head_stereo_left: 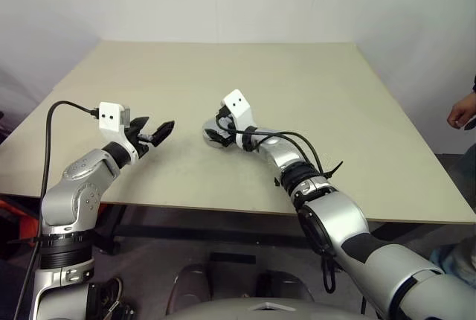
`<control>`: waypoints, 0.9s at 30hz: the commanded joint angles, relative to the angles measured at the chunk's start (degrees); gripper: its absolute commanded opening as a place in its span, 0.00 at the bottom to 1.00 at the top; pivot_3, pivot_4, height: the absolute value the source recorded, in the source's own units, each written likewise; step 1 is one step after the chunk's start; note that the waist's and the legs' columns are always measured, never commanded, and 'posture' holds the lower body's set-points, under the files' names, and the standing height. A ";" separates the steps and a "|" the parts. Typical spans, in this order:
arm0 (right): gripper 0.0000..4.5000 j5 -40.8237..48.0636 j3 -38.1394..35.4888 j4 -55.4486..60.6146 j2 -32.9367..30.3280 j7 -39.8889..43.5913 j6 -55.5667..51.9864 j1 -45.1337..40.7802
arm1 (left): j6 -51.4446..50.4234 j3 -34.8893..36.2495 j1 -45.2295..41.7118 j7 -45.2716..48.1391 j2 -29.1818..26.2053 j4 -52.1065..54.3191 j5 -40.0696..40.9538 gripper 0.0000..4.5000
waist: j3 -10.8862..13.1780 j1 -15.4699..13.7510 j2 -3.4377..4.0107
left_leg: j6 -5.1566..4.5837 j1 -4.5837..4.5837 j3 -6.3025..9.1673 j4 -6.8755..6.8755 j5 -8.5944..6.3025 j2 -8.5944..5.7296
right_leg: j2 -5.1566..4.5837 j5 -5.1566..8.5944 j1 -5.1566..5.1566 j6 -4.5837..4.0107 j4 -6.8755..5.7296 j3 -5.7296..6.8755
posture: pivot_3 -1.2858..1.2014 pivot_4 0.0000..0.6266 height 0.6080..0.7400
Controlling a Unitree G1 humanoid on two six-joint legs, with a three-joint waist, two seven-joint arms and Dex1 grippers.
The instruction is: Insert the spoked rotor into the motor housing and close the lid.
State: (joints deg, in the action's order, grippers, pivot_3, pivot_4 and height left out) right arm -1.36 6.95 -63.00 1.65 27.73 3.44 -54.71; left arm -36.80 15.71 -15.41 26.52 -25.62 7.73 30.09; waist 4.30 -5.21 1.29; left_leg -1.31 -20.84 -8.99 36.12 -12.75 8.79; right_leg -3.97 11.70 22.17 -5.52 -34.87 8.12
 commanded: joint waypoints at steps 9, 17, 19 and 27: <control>1.00 -0.84 -0.79 -1.10 0.83 -1.67 1.51 -0.93 | 0.25 1.27 -0.52 -0.26 -1.60 2.65 0.69 1.00 | 0.00 0.02 0.00 | 0.00 0.01 -0.01 0.00 0.00 0.00 | 0.00 0.00 0.00 0.00 -0.01 -0.01 | 0.52 0.00 1.00; 0.70 -0.43 -1.70 -1.26 0.48 -2.07 1.05 -1.22 | 0.43 1.21 -0.52 -0.55 -1.56 2.54 0.61 1.00 | 0.00 0.00 0.00 | 0.00 0.01 -0.02 0.00 0.00 0.00 | 0.00 0.00 0.00 0.00 -0.02 -0.02 | 0.52 0.00 1.00; 0.70 -0.47 -1.63 -0.95 0.44 -1.43 1.02 -1.15 | 0.40 1.15 -0.51 -0.60 -1.45 2.56 0.69 1.00 | 0.00 0.00 0.00 | -0.01 0.01 -0.03 0.00 0.00 0.00 | 0.00 0.00 0.00 0.00 -0.01 -0.03 | 0.52 0.00 1.00; 0.70 -0.45 -1.38 0.38 0.09 1.49 0.21 -0.96 | 0.28 0.78 -0.20 -0.71 -1.02 2.74 0.82 1.00 | 0.00 0.00 0.00 | -0.01 0.01 -0.03 0.00 -0.01 0.00 | 0.00 0.00 0.01 0.00 -0.01 -0.03 | 0.52 0.00 1.00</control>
State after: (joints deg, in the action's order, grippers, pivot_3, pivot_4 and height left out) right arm -2.15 5.97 -64.67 1.80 28.35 3.44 -54.69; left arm -36.79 15.75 -15.37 25.88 -26.29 7.84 30.19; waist 4.30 -5.21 1.29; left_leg -1.32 -20.83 -9.02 36.12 -12.76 8.79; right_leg -3.97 11.70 22.18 -5.52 -34.89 8.08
